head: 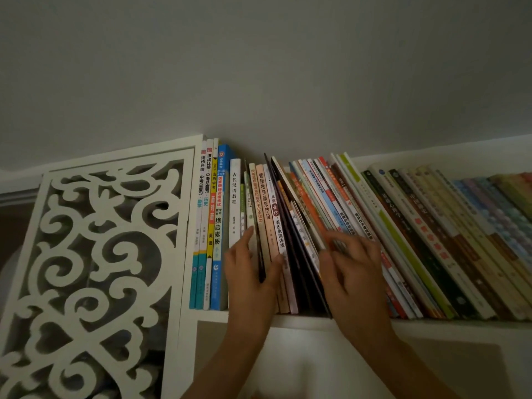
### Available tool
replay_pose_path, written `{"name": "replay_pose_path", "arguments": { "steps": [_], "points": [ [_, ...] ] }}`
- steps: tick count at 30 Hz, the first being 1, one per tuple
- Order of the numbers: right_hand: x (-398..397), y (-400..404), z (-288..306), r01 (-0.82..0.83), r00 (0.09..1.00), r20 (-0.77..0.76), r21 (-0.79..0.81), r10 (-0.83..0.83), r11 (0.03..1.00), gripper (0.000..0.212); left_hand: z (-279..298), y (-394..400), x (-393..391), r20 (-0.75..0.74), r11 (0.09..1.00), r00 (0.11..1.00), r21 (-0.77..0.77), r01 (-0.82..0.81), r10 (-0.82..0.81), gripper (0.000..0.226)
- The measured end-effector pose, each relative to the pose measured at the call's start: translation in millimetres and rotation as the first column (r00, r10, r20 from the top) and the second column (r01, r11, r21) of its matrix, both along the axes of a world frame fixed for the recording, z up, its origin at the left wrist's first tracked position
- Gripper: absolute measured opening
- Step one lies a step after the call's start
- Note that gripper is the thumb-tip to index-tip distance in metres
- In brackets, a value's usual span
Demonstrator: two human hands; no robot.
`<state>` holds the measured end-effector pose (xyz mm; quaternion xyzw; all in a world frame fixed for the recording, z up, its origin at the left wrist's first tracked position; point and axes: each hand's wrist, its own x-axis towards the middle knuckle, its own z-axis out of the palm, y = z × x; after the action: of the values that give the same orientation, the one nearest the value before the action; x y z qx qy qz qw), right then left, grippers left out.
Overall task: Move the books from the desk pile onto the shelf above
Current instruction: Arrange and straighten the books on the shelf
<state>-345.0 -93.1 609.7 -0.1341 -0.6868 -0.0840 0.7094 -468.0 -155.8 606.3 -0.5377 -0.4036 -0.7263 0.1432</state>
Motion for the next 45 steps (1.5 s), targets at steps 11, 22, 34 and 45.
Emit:
{"name": "replay_pose_path", "arguments": {
  "steps": [11,22,34,45],
  "points": [
    [23,8,10,0.068,0.975,0.206,0.088,-0.085,0.994,0.034,15,0,21,0.032,0.987,0.995,-0.132,-0.094,0.099,0.031],
    [4,-22,10,0.615,0.753,0.212,0.108,-0.622,0.781,0.039,16,-4,17,-0.096,0.980,0.983,-0.110,-0.164,0.154,0.003],
    [6,-40,20,0.421,0.860,0.306,0.030,-0.409,0.907,0.034,22,-8,8,-0.064,0.981,0.997,-0.192,-0.042,0.030,0.004],
    [76,-95,10,0.121,0.991,0.058,0.064,-0.124,0.991,0.029,22,-23,55,0.003,0.970,0.976,0.108,-0.218,0.219,0.020]
  ]
}}
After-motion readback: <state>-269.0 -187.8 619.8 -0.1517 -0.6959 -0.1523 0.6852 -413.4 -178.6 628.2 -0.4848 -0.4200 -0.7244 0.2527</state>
